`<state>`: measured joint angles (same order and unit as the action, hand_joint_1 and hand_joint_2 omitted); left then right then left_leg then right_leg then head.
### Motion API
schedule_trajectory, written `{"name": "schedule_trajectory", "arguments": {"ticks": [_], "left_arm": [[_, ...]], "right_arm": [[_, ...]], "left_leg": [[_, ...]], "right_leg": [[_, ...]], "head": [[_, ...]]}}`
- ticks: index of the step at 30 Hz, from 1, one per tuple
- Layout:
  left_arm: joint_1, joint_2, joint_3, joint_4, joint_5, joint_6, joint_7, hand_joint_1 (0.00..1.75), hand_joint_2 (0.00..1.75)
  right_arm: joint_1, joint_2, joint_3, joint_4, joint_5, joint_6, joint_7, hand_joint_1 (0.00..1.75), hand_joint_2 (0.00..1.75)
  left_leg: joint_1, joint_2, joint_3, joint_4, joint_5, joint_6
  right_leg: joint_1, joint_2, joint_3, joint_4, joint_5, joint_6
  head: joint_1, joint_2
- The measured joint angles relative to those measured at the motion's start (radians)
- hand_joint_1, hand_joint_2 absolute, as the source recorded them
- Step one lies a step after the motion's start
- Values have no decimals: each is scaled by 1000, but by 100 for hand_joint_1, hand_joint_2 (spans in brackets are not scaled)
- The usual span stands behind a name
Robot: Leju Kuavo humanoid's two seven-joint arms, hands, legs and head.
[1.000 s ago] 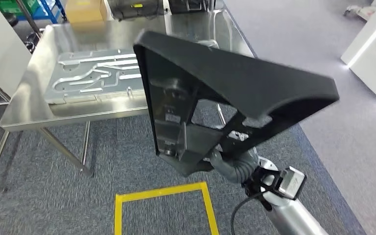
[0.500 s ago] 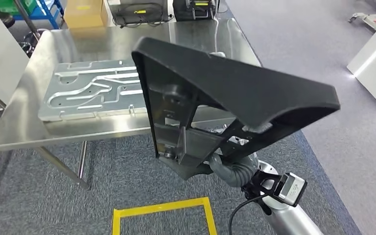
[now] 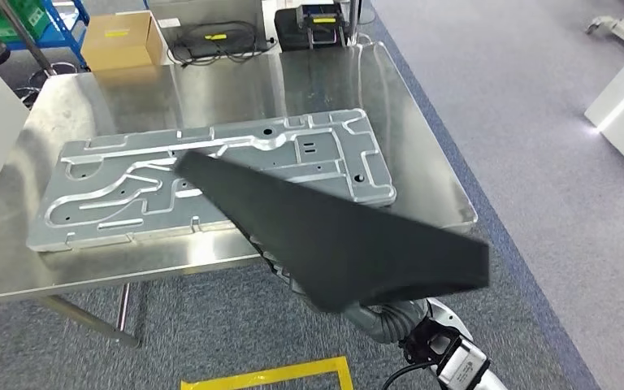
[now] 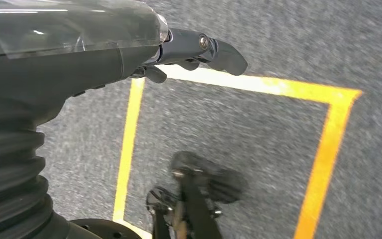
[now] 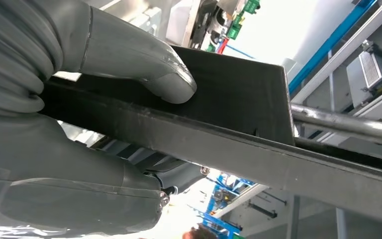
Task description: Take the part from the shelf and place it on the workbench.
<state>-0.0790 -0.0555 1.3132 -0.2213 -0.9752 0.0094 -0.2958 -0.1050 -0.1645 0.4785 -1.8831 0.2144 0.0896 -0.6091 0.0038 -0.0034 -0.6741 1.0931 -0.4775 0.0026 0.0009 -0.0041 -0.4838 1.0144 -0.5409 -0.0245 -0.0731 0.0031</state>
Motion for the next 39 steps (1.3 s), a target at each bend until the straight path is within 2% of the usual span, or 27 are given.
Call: {"name": "schedule_trajectory", "arguments": {"ticks": [1, 2, 4, 5, 7, 8, 9, 11, 12, 13, 15, 16, 17, 20, 21, 22, 24, 25, 26, 27, 28, 29, 31, 33, 36, 37, 39], "left_arm": [[2, 0, 0, 0, 0, 0, 0, 0, 175], [3, 0, -1, 0, -1, 0, -1, 0, 175], [-1, 0, -2, 0, 0, -2, -3, 0, 175], [-3, 0, -3, 0, 0, -3, -4, 0, 175], [-7, 1, -4, 0, 3, -4, -5, 0, 175], [-8, 1, -3, 0, 7, -3, -5, 0, 175], [-9, 1, -2, 0, 13, -3, -4, 0, 175], [-9, 1, 1, 0, 27, -2, -5, 0, 175], [-8, 1, 3, 0, 29, -3, -7, 0, 175], [-7, 1, 5, 0, 28, -5, -8, 0, 175], [-8, 0, 5, 0, 20, -13, -12, 0, 175], [-12, 0, 4, 0, 17, -17, -13, 0, 175], [-16, 1, 4, 0, 15, -21, -16, 0, 175], [-22, 5, 0, 0, 7, -33, -26, 0, 175], [-24, 6, -2, 0, 4, -36, -29, 0, 175], [-25, 8, -3, 0, 2, -38, -30, 0, 175], [-25, 8, -5, 0, -1, -42, -33, 0, 175], [-24, 8, -5, 0, -3, -46, -36, 0, 175], [-23, 8, -6, 0, -5, -49, -39, 0, 175], [-22, 9, -7, 0, -7, -52, -41, 0, 175], [-23, 10, -8, 0, -9, -54, -43, 0, 175], [-24, 11, -9, 0, -10, -56, -45, 0, 175], [-27, 14, -10, 0, -13, -58, -47, 0, 175], [-26, 16, -11, 0, -13, -59, -47, 0, 175], [-27, 16, -12, 0, -12, -59, -48, 0, 175], [-28, 16, -12, 0, -11, -60, -48, 0, 175], [-28, 15, -12, 0, -5, -66, -50, 0, 175]], "right_arm": [[4, 2, 0, -2, 2, 0, 1, 175, 175], [8, 4, 0, -6, 4, 0, 1, 175, 175], [12, 9, -2, -19, 16, -2, 2, 175, 175], [15, 12, -3, -27, 25, -4, 1, 175, 175], [21, 15, -7, -44, 52, -14, -3, 175, 175], [28, 17, -9, -52, 72, -25, -7, 175, 175], [36, 18, -11, -60, 97, -41, -11, 175, 175], [58, 21, -15, -86, 174, -99, -18, 175, 175], [62, 22, -16, -97, 205, -134, -12, 175, 175], [52, 20, -20, -105, 222, -169, 2, 175, 175], [-16, 9, -46, -90, 196, -201, 33, 175, 175], [-70, 1, -72, -67, 176, -195, 40, 175, 175], [-133, -4, -105, -32, 167, -180, 43, 175, 175], [-319, -11, -194, 91, 234, -154, 57, 175, 175], [-369, -12, -209, 127, 262, -157, 64, 175, 175], [-412, -12, -218, 161, 292, -163, 74, 175, 175], [-480, -11, -224, 220, 358, -181, 104, 175, 175], [-513, -9, -221, 251, 402, -190, 130, 175, 175], [-549, -7, -215, 285, 446, -197, 159, 175, 175], [-588, -3, -205, 322, 486, -200, 187, 175, 175], [-629, 2, -192, 361, 519, -204, 212, 175, 175], [-667, 8, -180, 397, 541, -208, 228, 175, 175], [-730, 17, -159, 457, 574, -214, 246, 175, 175], [-782, 27, -132, 517, 625, -218, 270, 175, 175], [-839, 39, -92, 604, 689, -217, 300, 175, 175], [-855, 41, -83, 627, 704, -208, 308, 175, 175], [-897, 51, -50, 698, 766, -157, 328, 175, 175]], "left_leg": [[-4, 1, -2, -31, 55, 4], [-7, 1, -2, -47, 81, 8], [-6, -2, 20, -56, 77, 16], [-3, -3, 34, -63, 74, 22], [1, -4, 62, -73, 66, 28], [1, -5, 72, -76, 59, 30], [2, -7, 81, -77, 52, 30], [2, -12, 104, -78, 32, 29], [2, -14, 117, -78, 21, 28], [3, -15, 131, -78, 11, 26], [1, -15, 148, -76, -8, 18], [0, -15, 151, -75, -15, 13], [-1, -14, 154, -73, -18, 7], [-3, -12, 160, -64, -24, -11], [-3, -11, 151, -45, -39, -15], [-1, -9, 134, -9, -64, -19], [0, -6, 68, 113, -123, -26], [1, -5, 35, 168, -142, -29], [1, -5, 12, 197, -144, -30], [0, -5, 6, 188, -126, -28], [-1, -5, 18, 142, -89, -23], [-3, -3, 42, 69, -43, -15], [-8, 2, 79, -45, 9, 0], [-13, 4, 85, -73, 20, 9], [-4, 3, 94, -91, 45, 20], [1, 3, 96, -99, 51, 23], [4, 3, 96, -103, 55, 25]], "right_leg": [[1, 3, 8, 0, -12, 5], [2, 5, 16, 2, -20, 11], [1, 7, 25, 12, -22, 22], [0, 6, 18, 39, -15, 27], [-5, 6, -42, 141, -16, 39], [-7, 6, -85, 200, -35, 44], [-10, 6, -126, 244, -67, 49], [-14, 5, -178, 264, -126, 54], [-15, 5, -186, 238, -121, 55], [-16, 5, -186, 190, -84, 54], [-14, 6, -174, 80, 43, 47], [-11, 8, -169, 45, 90, 40], [-8, 9, -168, 28, 118, 32], [-10, 10, -160, 17, 133, 10], [-12, 8, -155, 13, 133, 5], [-13, 7, -152, 11, 134, 1], [-10, 3, -150, 10, 130, -5], [-7, 2, -150, 11, 129, -7], [-5, 2, -150, 11, 127, -9], [-2, 2, -149, 12, 126, -10], [1, 3, -147, 12, 125, -11], [3, 4, -144, 12, 124, -12], [8, 3, -141, 12, 123, -9], [8, 2, -142, 11, 124, -2], [10, 3, -147, 23, 111, 14], [10, 3, -161, 54, 90, 20], [2, 4, -215, 170, 29, 31]], "head": [[0, 0], [0, 0], [0, 0], [0, 0], [0, 0], [0, 0], [0, 0], [0, 0], [0, 0], [0, 0], [0, 0], [0, 0], [0, 0], [0, 0], [0, 0], [0, 0], [-1, 0], [-1, 0], [-1, 0], [-1, 0], [-1, 0], [-1, 0], [0, 0], [0, 0], [0, 0], [0, 0], [0, 0]]}}
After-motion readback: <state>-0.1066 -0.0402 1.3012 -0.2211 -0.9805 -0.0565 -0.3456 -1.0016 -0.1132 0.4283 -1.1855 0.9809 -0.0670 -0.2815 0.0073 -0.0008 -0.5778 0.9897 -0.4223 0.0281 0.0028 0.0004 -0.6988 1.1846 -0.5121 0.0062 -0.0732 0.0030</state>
